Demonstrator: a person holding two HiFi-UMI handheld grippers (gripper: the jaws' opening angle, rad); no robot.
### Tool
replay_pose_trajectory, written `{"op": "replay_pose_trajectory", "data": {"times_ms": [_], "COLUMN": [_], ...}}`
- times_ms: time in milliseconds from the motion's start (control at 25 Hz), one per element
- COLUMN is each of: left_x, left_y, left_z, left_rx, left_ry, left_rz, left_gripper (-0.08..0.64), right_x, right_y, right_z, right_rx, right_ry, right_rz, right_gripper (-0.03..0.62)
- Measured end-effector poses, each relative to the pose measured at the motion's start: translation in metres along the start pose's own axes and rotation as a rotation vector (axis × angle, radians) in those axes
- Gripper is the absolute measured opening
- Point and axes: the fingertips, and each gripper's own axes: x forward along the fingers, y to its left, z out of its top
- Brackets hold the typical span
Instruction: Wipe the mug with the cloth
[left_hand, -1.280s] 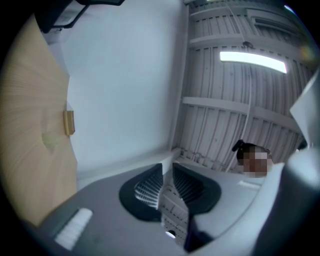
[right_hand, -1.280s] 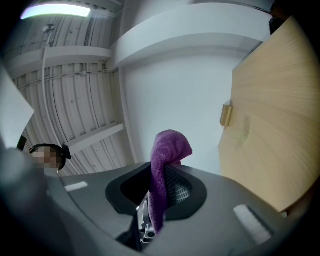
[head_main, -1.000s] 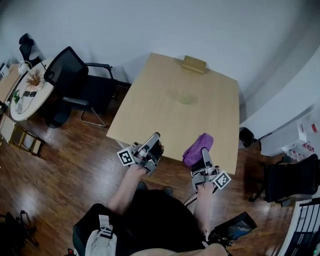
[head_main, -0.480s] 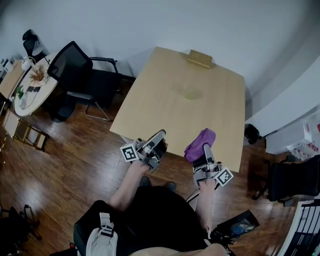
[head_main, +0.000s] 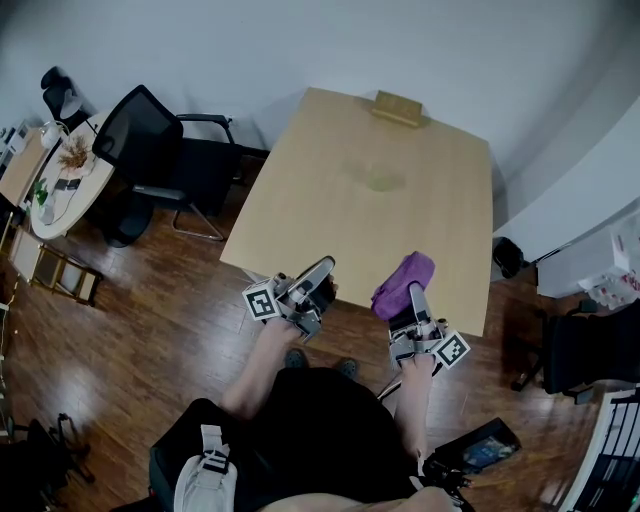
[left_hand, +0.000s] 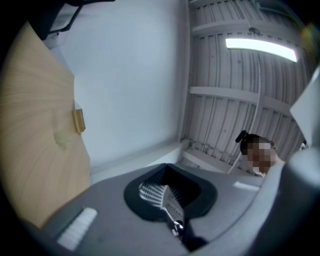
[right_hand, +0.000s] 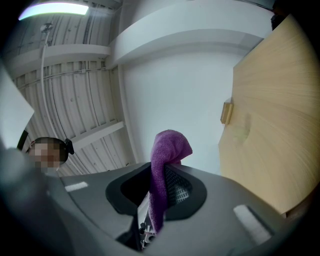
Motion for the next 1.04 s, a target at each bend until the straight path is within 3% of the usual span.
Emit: {"op": "replay_pose_trajectory", "data": {"times_ms": [1040], "left_x": [0.0016], "left_y": [0.0041], "left_z": [-0.0034], "left_rx": [-0.009], "left_ry": [0.019], "left_rz": [0.014], "left_gripper": [0.009], "right_x": [0.0039], "right_y": [-0.0003], "right_z": [-0.0004], "right_rx": [0.009], "right_ry": [0.004], "right_rz": [0.013], "right_gripper": [0.061]}}
